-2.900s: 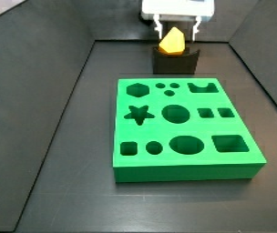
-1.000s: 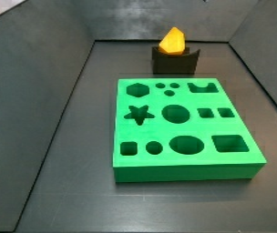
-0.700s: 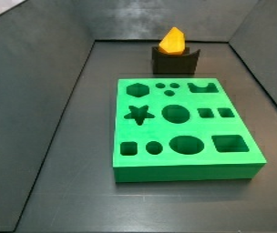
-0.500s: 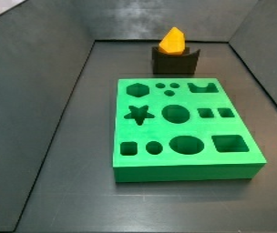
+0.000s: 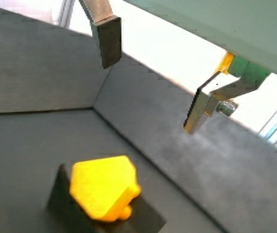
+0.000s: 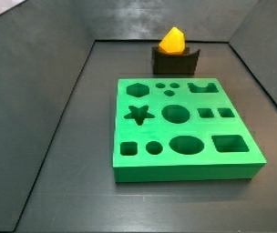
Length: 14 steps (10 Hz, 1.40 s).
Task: Pick up the 3 prong object. Move up. Rotate the 3 prong object. Place the 3 prong object on the fixture. Regrasp the 3 prong object. Move to above the board. Insert the 3 prong object.
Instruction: Regrasp the 3 prong object.
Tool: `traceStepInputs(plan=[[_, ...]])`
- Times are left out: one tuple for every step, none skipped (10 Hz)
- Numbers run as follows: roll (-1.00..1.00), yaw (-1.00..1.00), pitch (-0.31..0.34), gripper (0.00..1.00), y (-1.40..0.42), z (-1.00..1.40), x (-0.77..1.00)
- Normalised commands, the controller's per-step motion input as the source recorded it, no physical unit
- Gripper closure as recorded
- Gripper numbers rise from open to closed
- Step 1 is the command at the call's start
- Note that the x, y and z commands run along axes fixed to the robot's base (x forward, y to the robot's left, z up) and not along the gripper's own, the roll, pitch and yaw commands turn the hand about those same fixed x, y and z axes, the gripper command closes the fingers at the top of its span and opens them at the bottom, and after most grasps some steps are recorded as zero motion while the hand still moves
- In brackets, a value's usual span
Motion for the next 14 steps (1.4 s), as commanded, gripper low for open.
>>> traceStepInputs(plan=[[1.0,0.14,0.201,0.0,-0.05,-0.02,0.13],[0.96,0.18,0.219,0.0,-0.05,-0.03,0.14],[0.79,0.19,0.203,0.0,-0.05,-0.03,0.15],[0.61,0.21,0.176,0.0,-0.05,-0.03,0.17],[0.38,0.23,0.142,0.0,-0.05,-0.03,0.18],[0.24,0.24,0.113,0.0,-0.04,-0.02,0.2],[0.17,0.23,0.081,0.0,-0.04,-0.01,0.19],[0.15,0.22,0.042,0.0,-0.05,-0.02,0.16],[0.15,0.2,0.028,0.0,-0.05,-0.03,0.14],[0.18,0.14,0.011,0.0,0.07,-1.0,0.05],[0.18,0.11,0.001,0.0,0.07,-1.0,0.05],[0.17,0.1,-0.016,0.0,0.06,-1.0,0.06],[0.15,0.09,-0.021,0.0,0.05,-1.0,0.06],[0.11,0.07,-0.028,0.0,0.05,-1.0,0.07]])
